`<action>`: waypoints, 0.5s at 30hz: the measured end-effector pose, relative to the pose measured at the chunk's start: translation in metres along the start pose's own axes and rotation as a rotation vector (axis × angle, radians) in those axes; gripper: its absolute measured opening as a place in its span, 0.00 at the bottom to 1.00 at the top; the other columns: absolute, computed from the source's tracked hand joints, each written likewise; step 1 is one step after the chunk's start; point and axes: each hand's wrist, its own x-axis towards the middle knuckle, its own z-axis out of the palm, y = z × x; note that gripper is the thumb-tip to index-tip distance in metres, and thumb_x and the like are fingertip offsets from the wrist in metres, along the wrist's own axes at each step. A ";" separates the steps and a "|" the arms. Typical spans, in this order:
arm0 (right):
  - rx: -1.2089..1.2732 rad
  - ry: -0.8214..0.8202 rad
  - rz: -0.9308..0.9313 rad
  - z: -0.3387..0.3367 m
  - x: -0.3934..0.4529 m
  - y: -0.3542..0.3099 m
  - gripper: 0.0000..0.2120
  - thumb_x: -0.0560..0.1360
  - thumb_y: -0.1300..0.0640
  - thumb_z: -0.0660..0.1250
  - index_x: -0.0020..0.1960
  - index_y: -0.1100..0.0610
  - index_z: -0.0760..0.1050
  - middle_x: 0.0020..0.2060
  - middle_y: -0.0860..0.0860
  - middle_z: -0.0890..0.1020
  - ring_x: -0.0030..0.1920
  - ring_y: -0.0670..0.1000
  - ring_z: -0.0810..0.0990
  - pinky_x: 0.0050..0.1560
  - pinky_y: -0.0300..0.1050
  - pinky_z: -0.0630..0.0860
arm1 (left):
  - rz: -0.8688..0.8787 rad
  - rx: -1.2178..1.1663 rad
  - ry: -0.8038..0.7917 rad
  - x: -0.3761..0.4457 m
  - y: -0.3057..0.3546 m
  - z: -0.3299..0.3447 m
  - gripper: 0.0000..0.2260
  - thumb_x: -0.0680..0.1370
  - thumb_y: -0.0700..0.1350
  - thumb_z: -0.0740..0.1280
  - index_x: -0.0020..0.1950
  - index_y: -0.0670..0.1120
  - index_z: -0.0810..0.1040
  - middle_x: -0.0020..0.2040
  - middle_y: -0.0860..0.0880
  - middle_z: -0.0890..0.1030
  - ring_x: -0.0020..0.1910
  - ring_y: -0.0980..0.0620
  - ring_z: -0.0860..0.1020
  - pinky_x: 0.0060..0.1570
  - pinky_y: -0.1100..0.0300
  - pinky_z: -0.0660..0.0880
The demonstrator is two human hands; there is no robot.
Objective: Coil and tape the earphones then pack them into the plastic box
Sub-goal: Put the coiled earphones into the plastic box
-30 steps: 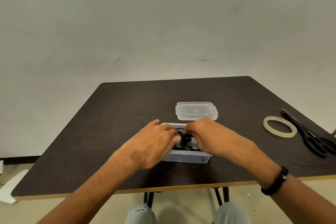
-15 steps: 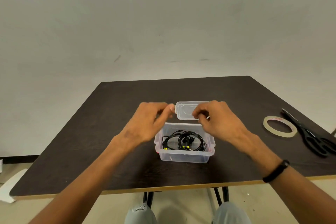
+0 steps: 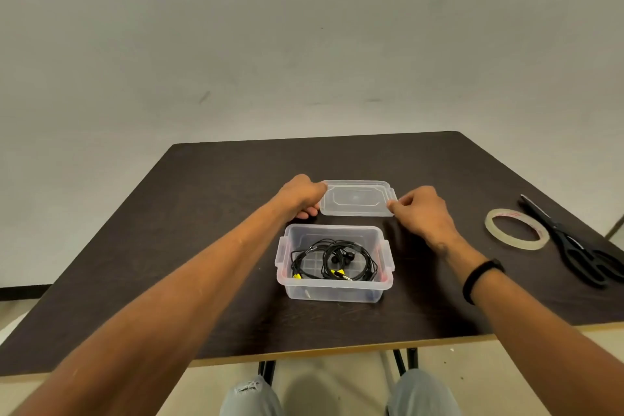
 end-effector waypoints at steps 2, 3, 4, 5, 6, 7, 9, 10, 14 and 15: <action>0.104 0.004 0.010 0.000 0.001 0.001 0.17 0.79 0.49 0.69 0.34 0.56 0.75 0.29 0.53 0.72 0.30 0.52 0.70 0.34 0.45 0.71 | 0.006 -0.052 0.025 -0.001 -0.002 -0.002 0.19 0.85 0.55 0.61 0.62 0.38 0.77 0.42 0.46 0.82 0.40 0.51 0.81 0.40 0.59 0.80; 0.188 0.016 0.015 -0.001 -0.001 0.001 0.19 0.79 0.48 0.68 0.34 0.57 0.76 0.29 0.53 0.73 0.31 0.52 0.71 0.36 0.47 0.71 | 0.025 -0.097 0.048 -0.002 -0.004 -0.006 0.20 0.85 0.55 0.62 0.61 0.37 0.79 0.42 0.45 0.84 0.41 0.49 0.82 0.45 0.56 0.83; 0.297 0.030 0.023 -0.003 -0.004 0.000 0.21 0.80 0.46 0.67 0.36 0.60 0.78 0.30 0.53 0.75 0.31 0.52 0.72 0.37 0.49 0.73 | 0.061 -0.147 0.078 -0.005 -0.006 -0.010 0.20 0.85 0.55 0.62 0.59 0.38 0.81 0.42 0.44 0.86 0.42 0.48 0.84 0.50 0.54 0.85; 0.419 0.038 0.031 -0.004 -0.007 -0.004 0.23 0.82 0.46 0.66 0.39 0.64 0.81 0.30 0.53 0.78 0.31 0.51 0.74 0.37 0.49 0.75 | 0.107 -0.189 0.115 -0.010 -0.007 -0.016 0.19 0.85 0.54 0.62 0.56 0.39 0.83 0.43 0.44 0.87 0.44 0.48 0.86 0.54 0.52 0.85; 0.533 0.045 0.032 -0.008 -0.012 -0.009 0.23 0.84 0.47 0.65 0.41 0.64 0.82 0.32 0.53 0.80 0.31 0.50 0.76 0.36 0.46 0.77 | 0.157 -0.215 0.161 -0.017 -0.008 -0.021 0.17 0.86 0.53 0.62 0.54 0.42 0.84 0.42 0.44 0.87 0.44 0.48 0.87 0.55 0.51 0.85; 0.618 0.052 0.020 -0.013 -0.018 -0.016 0.21 0.85 0.48 0.64 0.43 0.62 0.82 0.32 0.53 0.82 0.31 0.48 0.77 0.35 0.43 0.78 | 0.208 -0.219 0.209 -0.028 -0.006 -0.026 0.15 0.86 0.52 0.62 0.54 0.43 0.84 0.42 0.44 0.88 0.44 0.49 0.88 0.54 0.52 0.85; 0.703 0.065 -0.019 -0.021 -0.029 -0.032 0.18 0.85 0.49 0.65 0.47 0.61 0.82 0.34 0.54 0.83 0.31 0.47 0.78 0.32 0.40 0.79 | 0.318 -0.195 0.302 -0.047 -0.006 -0.035 0.11 0.85 0.49 0.64 0.57 0.44 0.83 0.42 0.46 0.88 0.42 0.51 0.88 0.52 0.53 0.85; 0.726 0.070 -0.040 -0.025 -0.034 -0.038 0.15 0.84 0.50 0.67 0.49 0.62 0.81 0.36 0.54 0.83 0.31 0.47 0.79 0.32 0.39 0.79 | 0.372 -0.183 0.343 -0.055 -0.007 -0.039 0.11 0.84 0.48 0.66 0.60 0.44 0.83 0.44 0.47 0.88 0.42 0.52 0.88 0.52 0.53 0.85; 0.824 0.075 -0.146 -0.040 -0.054 -0.054 0.07 0.80 0.58 0.74 0.55 0.60 0.79 0.43 0.55 0.87 0.37 0.48 0.83 0.37 0.40 0.82 | 0.472 -0.205 0.444 -0.082 -0.017 -0.053 0.09 0.80 0.47 0.72 0.60 0.48 0.84 0.48 0.52 0.88 0.49 0.54 0.86 0.56 0.48 0.84; 0.817 0.081 -0.190 -0.043 -0.059 -0.054 0.06 0.80 0.58 0.74 0.55 0.58 0.80 0.44 0.54 0.88 0.39 0.47 0.84 0.39 0.40 0.83 | 0.471 -0.229 0.451 -0.088 -0.021 -0.055 0.08 0.80 0.47 0.71 0.58 0.49 0.85 0.49 0.53 0.88 0.50 0.55 0.86 0.57 0.48 0.83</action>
